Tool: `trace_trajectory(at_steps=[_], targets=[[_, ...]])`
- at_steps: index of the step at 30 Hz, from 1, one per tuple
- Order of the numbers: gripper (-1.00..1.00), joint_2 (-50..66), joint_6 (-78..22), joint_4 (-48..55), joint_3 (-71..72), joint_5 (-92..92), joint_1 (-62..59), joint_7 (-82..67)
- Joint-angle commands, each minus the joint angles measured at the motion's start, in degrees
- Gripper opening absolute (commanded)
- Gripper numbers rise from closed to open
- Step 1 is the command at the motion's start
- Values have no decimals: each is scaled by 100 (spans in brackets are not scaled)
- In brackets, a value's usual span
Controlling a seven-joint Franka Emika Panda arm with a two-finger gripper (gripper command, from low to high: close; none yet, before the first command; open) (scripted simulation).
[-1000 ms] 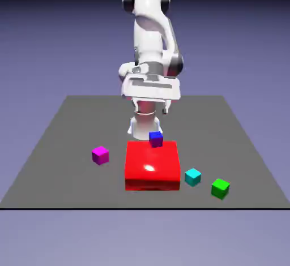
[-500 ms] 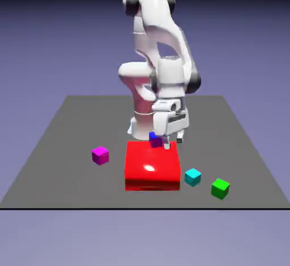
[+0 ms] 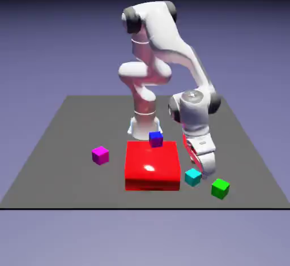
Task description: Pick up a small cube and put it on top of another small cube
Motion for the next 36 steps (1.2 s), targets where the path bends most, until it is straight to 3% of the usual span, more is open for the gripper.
trace_trajectory(at_steps=[1, 11, 15, 16, 21, 36], targets=[[0, 143, -84, 95, 73, 11, -20, -250], [0, 1425, -836, 946, 725, 107, -200, -2481], [0, 2178, -62, 941, 448, -126, 186, -2395], [-100, 2178, -61, 941, 448, -126, 186, -2395], [-100, 1461, -821, 1021, 706, 184, -133, -2389], [-100, -470, 669, -1031, 99, 3909, -1302, -1650]])
